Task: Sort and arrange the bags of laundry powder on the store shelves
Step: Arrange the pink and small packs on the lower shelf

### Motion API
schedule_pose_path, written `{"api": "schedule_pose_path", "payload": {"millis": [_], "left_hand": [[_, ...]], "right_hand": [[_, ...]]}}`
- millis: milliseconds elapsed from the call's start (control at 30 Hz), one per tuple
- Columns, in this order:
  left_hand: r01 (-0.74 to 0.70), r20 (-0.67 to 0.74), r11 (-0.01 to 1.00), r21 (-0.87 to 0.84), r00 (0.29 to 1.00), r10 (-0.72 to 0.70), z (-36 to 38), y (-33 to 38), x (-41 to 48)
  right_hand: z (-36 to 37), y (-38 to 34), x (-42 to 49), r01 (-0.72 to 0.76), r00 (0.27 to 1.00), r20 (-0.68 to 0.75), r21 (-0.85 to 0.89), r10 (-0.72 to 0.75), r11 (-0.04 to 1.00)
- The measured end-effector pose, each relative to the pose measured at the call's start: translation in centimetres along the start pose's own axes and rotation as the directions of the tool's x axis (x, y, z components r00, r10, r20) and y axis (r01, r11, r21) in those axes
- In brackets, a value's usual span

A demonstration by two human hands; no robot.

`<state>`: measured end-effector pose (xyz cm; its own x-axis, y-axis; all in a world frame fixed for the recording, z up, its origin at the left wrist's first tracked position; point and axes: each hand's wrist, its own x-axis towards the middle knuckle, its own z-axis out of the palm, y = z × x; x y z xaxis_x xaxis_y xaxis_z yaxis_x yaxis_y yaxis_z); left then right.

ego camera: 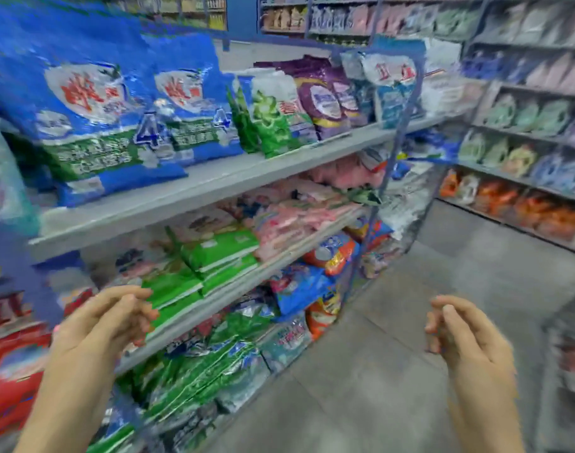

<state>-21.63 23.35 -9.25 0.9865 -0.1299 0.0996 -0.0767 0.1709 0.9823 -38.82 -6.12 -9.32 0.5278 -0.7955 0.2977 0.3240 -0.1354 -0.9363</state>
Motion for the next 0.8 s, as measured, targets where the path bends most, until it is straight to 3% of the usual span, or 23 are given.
{"api": "schedule_pose_path", "payload": {"millis": [400,800], "left_hand": [[0.061,0.216,0.995,0.073,0.973,-0.076,24.9,-8.5,4.5],[0.070,0.206,0.997,0.043,0.975,-0.077,45.5,-15.0,18.7]], "right_hand": [[-19.9,3.1,14.9,-0.075,0.980,-0.189,-0.064,0.062,0.995],[-24.7,11.1,37.4,-0.100,0.968,-0.238,-0.063,0.082,0.993]]}}
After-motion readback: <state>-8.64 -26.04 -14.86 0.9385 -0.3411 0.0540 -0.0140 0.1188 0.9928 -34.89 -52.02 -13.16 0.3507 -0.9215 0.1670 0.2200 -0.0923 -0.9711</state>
